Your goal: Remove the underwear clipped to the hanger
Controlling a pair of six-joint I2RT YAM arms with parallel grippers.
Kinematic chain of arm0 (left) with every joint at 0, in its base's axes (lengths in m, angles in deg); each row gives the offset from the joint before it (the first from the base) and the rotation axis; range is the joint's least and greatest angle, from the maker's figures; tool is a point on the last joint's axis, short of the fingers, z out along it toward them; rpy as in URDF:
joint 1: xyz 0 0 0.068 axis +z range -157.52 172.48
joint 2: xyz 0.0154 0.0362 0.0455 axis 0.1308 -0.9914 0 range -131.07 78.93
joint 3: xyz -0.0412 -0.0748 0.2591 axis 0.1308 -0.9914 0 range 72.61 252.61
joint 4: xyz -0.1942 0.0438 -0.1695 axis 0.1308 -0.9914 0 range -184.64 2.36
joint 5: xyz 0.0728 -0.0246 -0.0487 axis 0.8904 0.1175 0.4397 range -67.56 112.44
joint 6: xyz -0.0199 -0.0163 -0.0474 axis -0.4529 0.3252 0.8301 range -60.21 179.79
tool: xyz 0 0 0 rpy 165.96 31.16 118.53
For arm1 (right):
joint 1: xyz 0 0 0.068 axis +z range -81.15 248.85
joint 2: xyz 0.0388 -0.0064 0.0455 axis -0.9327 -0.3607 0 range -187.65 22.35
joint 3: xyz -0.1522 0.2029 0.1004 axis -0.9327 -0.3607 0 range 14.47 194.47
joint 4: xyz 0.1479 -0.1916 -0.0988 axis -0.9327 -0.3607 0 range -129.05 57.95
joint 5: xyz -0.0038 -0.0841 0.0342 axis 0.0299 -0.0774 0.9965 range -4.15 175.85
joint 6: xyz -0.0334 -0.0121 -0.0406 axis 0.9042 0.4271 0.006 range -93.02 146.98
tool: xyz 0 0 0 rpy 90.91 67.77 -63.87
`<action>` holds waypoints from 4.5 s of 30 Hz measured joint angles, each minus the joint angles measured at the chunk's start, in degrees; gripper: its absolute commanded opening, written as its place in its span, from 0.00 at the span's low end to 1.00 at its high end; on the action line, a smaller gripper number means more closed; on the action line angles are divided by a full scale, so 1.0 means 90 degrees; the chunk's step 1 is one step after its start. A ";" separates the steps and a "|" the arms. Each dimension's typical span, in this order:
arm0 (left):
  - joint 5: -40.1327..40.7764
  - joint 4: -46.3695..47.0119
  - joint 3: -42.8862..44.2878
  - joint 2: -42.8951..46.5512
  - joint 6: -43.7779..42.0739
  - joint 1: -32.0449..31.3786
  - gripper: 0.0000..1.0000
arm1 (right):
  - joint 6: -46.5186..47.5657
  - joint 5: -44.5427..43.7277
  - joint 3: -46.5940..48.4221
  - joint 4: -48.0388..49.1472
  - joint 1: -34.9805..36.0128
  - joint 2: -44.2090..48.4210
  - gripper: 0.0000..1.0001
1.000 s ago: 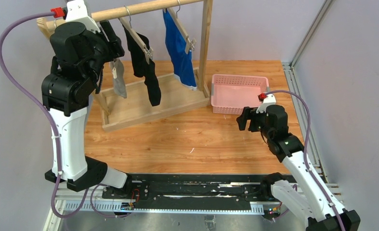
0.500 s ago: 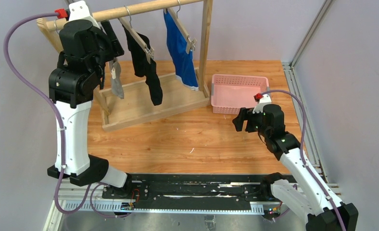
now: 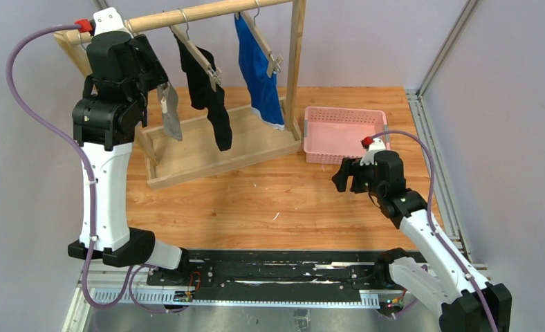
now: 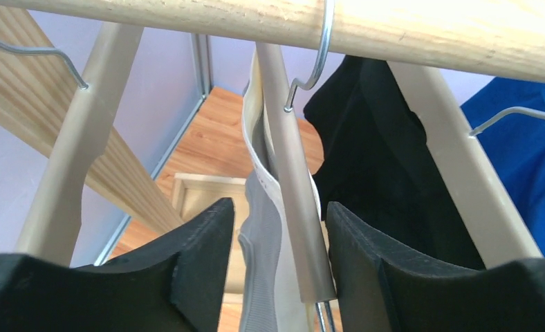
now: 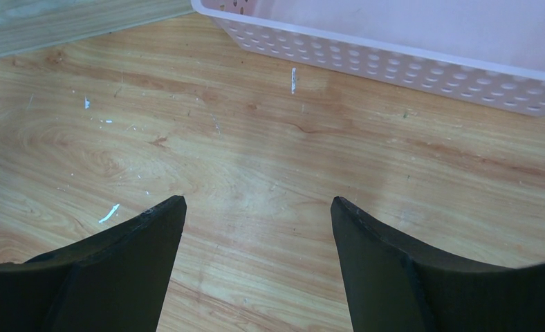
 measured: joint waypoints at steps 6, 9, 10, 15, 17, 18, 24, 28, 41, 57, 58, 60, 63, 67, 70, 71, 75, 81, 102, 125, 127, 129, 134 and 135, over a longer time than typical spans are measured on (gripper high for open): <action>-0.0141 0.0090 -0.0182 0.0039 0.0068 0.0126 0.51 | -0.0056 0.0056 -0.0158 0.0002 0.0000 -0.0100 0.79; -0.0194 0.0189 -0.0211 0.0051 0.0073 0.0138 0.47 | -0.0104 0.0102 -0.0197 0.0002 0.0000 -0.0114 0.79; -0.0216 0.0221 -0.0216 0.0053 0.0070 0.0138 0.44 | -0.0121 0.0121 -0.0199 0.0005 0.0000 -0.0129 0.79; -0.0245 0.0393 -0.0216 0.0097 0.0068 0.0148 0.33 | -0.0146 0.0170 -0.0199 0.0032 0.0000 -0.0172 0.79; -0.0243 0.0447 -0.0216 0.0104 0.0066 0.0158 0.25 | -0.0151 0.0172 -0.0199 0.0039 0.0000 -0.0189 0.79; -0.0245 0.0476 -0.0216 0.0104 0.0070 0.0163 0.24 | -0.0151 0.0172 -0.0199 0.0044 0.0000 -0.0194 0.79; -0.0243 0.0612 -0.0364 0.0104 0.0027 0.0170 0.30 | -0.0151 0.0172 -0.0199 0.0041 0.0000 -0.0216 0.79; -0.0233 0.0646 -0.0532 0.0104 0.0019 0.0175 0.25 | -0.0151 0.0168 -0.0199 0.0039 0.0000 -0.0214 0.79; -0.0357 0.1098 -0.1037 0.0321 -0.0049 0.0248 0.00 | -0.0151 0.0168 -0.0199 0.0036 0.0000 -0.0347 0.79; -0.1166 0.1807 -0.1365 0.0874 -0.0736 0.0248 0.00 | -0.0180 0.0170 -0.0289 0.0083 0.0000 -0.0471 0.79; -0.1200 0.1841 -0.1477 0.0940 -0.0765 0.0248 0.00 | -0.0180 0.0170 -0.0289 0.0095 0.0002 -0.0476 0.79; -0.1246 0.1870 -0.1736 0.1105 -0.0806 0.0248 0.00 | -0.0182 0.0170 -0.0289 0.0117 0.0017 -0.0500 0.79; -0.1273 0.1921 -0.2365 0.1542 -0.0869 0.0248 0.00 | -0.0180 0.0170 -0.0289 0.0138 0.0041 -0.0612 0.79; -0.1307 0.1979 -0.3045 0.2042 -0.0945 0.0250 0.00 | -0.0177 0.0170 -0.0289 0.0160 0.0066 -0.0743 0.79; -0.1379 0.1948 -0.3529 0.2460 -0.1008 0.0253 0.00 | -0.0177 0.0170 -0.0289 0.0216 0.0095 -0.0850 0.79; -0.1396 0.1921 -0.3648 0.2569 -0.1030 0.0253 0.00 | -0.0177 0.0170 -0.0287 0.0233 0.0095 -0.0874 0.79; -0.1326 0.1785 -0.4369 0.3223 -0.1253 0.0253 0.00 | -0.0175 0.0175 -0.0197 0.0318 0.0117 -0.1042 0.79; -0.1834 0.1273 -0.5175 0.4065 -0.1530 0.0253 0.00 | -0.0170 0.0226 -0.0051 0.0474 0.0124 -0.1338 0.79; -0.6302 -0.0726 -0.5646 0.3925 -0.2300 0.0138 0.00 | -0.0085 0.1812 0.1171 0.0792 0.0126 -0.1902 0.78; -0.8335 -0.0454 -0.5872 0.2640 -0.3611 -0.1175 0.00 | -0.1690 0.6171 0.1647 0.4685 0.0131 -0.1953 0.81; -0.8412 -0.0384 -0.5872 0.2601 -0.3650 -0.1175 0.00 | -0.1909 0.6360 0.1532 0.5037 0.0187 -0.1984 0.83; -0.8556 -0.0270 -0.5863 0.2625 -0.3655 -0.1175 0.00 | -0.2001 0.6501 0.1430 0.5214 0.0289 -0.1989 0.83; -0.8905 0.0053 -0.5809 0.2776 -0.3623 -0.1178 0.00 | -0.2045 0.6696 0.1256 0.5452 0.0432 -0.2072 0.83; -0.8949 0.0119 -0.5807 0.2822 -0.3602 -0.1178 0.00 | -0.2067 0.6710 0.1253 0.5501 0.0449 -0.2130 0.83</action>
